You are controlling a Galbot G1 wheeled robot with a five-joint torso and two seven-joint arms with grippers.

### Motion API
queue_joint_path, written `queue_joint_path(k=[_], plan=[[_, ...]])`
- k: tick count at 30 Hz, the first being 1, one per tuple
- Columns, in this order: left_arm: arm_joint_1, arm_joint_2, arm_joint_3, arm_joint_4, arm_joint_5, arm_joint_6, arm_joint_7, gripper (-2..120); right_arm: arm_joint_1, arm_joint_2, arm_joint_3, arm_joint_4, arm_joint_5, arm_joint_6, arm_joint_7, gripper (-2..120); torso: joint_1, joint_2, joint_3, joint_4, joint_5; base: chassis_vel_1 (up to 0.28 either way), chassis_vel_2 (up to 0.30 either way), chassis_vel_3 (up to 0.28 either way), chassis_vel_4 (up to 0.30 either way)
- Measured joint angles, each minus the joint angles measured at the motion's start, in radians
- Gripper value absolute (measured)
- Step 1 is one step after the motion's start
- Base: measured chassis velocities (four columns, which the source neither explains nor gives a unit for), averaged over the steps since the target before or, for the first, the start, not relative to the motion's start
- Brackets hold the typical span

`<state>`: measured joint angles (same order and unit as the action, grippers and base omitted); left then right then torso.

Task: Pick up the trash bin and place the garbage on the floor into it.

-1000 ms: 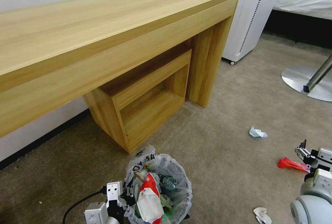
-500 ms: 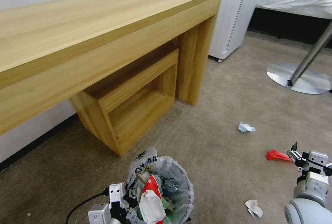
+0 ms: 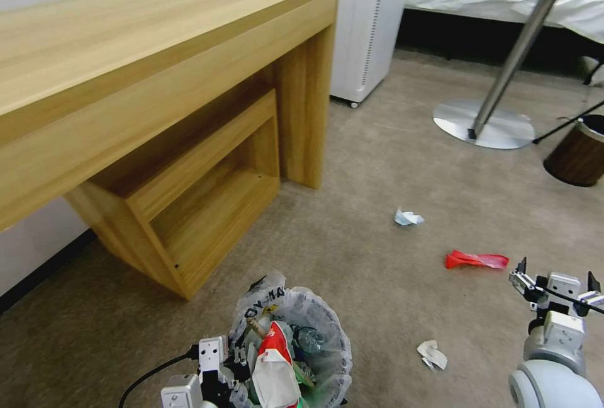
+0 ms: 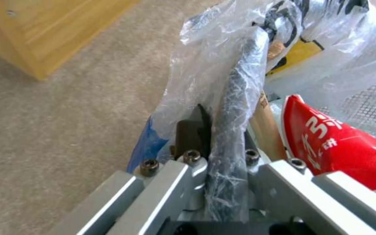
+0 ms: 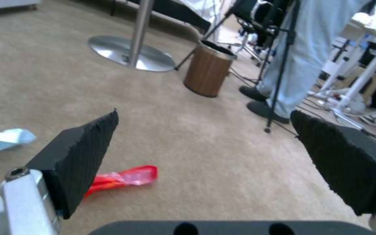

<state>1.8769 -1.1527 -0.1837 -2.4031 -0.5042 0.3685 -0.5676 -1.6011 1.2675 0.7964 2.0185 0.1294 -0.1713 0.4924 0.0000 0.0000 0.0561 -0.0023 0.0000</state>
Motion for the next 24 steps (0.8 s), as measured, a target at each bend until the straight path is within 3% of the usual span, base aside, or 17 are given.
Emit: queue_joint_path(k=[13, 24], plan=[[0.015, -0.006, -0.007, -0.007, 0.001, -0.001, 0.003, 0, 0.000, -0.088, -0.076, -0.036, -0.014, 0.098, -0.062, 100, 0.000, 0.000, 0.000, 0.0002, 0.0000, -0.013, -0.013, -0.015, -0.011], [-0.005, -0.005, -0.023, -0.025, -0.045, 0.005, -0.012, 0, -0.037, -0.213, -0.152, -0.099, 0.033, 0.227, -0.338, 100, 0.000, 0.000, 0.000, 0.0001, -0.0001, 0.000, 0.000, 0.000, 0.000]])
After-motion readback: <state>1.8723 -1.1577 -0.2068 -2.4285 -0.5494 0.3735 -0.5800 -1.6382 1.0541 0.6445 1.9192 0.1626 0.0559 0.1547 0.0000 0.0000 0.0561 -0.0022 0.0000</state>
